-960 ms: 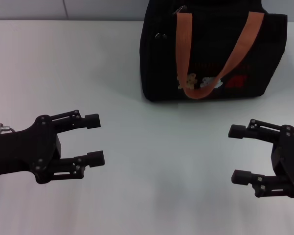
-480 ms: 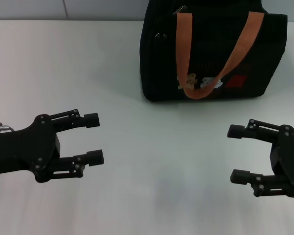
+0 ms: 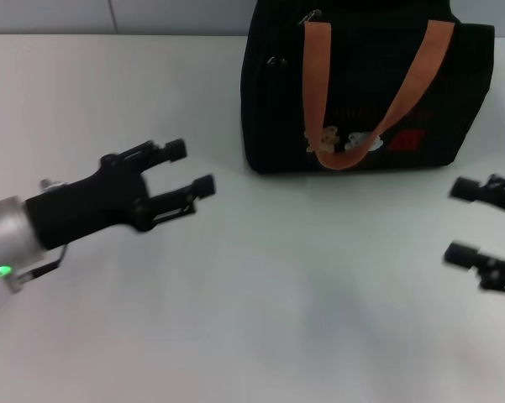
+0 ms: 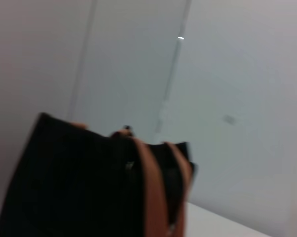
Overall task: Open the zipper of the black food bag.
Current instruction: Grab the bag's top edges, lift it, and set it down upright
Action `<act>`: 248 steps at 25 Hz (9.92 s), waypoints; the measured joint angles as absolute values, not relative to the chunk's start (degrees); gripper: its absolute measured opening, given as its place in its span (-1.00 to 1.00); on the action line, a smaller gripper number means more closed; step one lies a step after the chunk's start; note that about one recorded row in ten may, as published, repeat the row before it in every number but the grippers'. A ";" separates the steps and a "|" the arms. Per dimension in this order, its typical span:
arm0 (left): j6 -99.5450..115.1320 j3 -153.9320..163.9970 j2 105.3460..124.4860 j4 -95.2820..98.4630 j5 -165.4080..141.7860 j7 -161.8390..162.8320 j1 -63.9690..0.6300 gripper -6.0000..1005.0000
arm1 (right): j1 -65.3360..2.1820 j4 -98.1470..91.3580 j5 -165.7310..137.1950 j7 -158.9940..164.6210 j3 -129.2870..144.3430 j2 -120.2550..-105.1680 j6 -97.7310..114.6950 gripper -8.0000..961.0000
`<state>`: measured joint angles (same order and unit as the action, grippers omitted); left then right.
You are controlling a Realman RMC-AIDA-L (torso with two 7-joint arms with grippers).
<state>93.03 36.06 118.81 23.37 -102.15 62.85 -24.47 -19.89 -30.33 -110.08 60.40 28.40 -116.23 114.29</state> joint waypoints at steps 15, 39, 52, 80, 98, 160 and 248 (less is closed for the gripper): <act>72.77 35.53 119.18 -1.02 -87.92 37.59 -39.27 0.45 | -16.59 -26.64 -109.47 60.53 5.90 -116.80 110.23 0.76; 59.82 25.25 119.27 -10.54 -89.17 25.24 -45.63 0.30 | -16.97 -25.31 -109.42 60.13 5.62 -117.11 110.12 0.76; 59.89 24.63 119.26 -10.90 -89.24 22.59 -45.31 -0.57 | -17.32 -25.31 -109.42 60.06 5.88 -117.51 110.12 0.76; 89.87 38.38 114.57 28.70 -89.30 59.36 -22.26 -0.77 | -17.89 -25.31 -109.46 60.52 5.63 -117.60 110.13 0.76; 104.30 50.40 117.04 58.23 -98.83 72.62 -25.48 -0.78 | -18.03 -23.75 -109.53 60.34 5.97 -117.68 109.74 0.76; 97.55 59.62 118.64 53.79 -94.56 69.85 -29.66 -0.79 | -32.44 -5.98 -107.05 58.36 27.52 -119.39 83.98 0.07; 90.76 57.26 118.57 46.82 -94.42 65.42 -29.92 -0.80 | -29.73 -2.81 -95.53 37.42 23.96 -119.52 89.61 -0.48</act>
<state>90.76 57.26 118.57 46.82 -94.42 65.42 -29.92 -29.73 -2.81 -95.53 37.42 23.97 -119.52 89.61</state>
